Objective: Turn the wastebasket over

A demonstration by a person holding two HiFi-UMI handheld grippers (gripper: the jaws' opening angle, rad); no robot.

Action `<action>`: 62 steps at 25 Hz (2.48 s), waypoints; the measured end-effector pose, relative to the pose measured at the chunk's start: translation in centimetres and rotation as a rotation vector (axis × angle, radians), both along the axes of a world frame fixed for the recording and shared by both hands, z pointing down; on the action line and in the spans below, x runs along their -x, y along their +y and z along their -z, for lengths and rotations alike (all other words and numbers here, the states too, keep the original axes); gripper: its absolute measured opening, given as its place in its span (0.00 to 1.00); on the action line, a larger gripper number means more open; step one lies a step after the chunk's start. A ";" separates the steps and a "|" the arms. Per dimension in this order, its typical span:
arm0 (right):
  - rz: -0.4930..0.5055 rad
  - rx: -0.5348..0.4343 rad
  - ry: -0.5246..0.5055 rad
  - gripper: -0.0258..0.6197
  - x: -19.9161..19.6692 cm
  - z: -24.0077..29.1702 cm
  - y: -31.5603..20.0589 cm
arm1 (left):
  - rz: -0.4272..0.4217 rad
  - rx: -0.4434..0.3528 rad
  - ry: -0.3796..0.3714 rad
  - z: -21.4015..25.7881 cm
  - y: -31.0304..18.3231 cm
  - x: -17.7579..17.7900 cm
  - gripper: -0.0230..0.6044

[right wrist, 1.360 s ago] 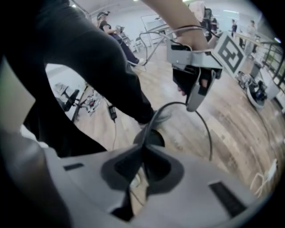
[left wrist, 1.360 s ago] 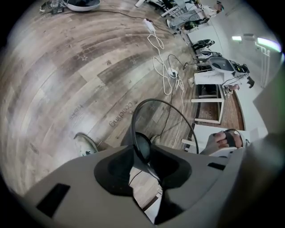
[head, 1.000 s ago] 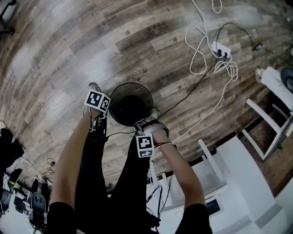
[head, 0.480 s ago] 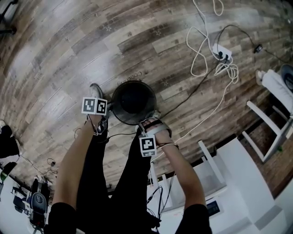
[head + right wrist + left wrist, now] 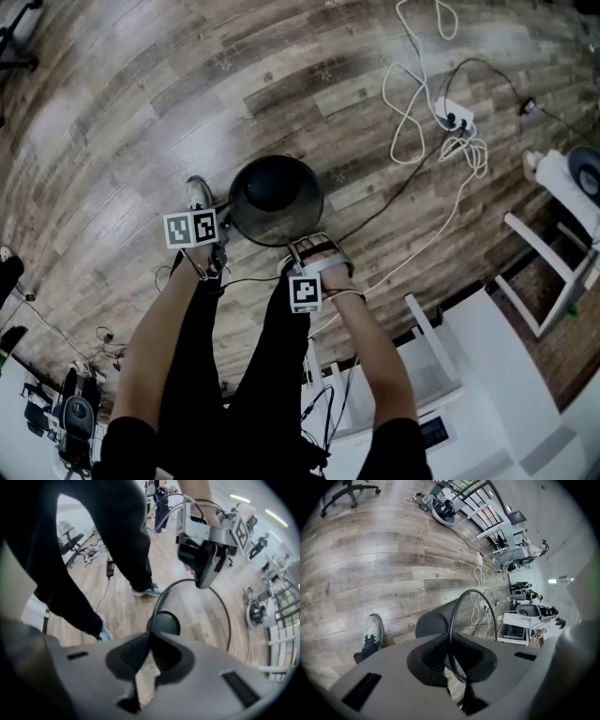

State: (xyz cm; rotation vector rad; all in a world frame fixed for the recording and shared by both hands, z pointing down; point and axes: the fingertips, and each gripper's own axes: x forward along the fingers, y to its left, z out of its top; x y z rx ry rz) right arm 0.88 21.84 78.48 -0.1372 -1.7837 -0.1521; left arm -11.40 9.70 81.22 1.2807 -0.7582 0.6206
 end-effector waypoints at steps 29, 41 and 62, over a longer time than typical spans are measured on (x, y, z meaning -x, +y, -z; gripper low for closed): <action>-1.416 0.018 -0.414 0.15 -2.5 3.7 -18.2 | 0.180 -0.174 0.071 -1.2 -7.6 4.0 0.13; -1.640 0.104 -0.452 0.11 -2.9 0.8 -18.7 | 0.167 -0.182 0.104 -5.4 -7.4 3.9 0.14; -1.734 0.175 -0.432 0.10 -1.4 -3.1 -16.0 | 0.164 -0.162 -0.050 -10.0 -5.2 9.8 0.11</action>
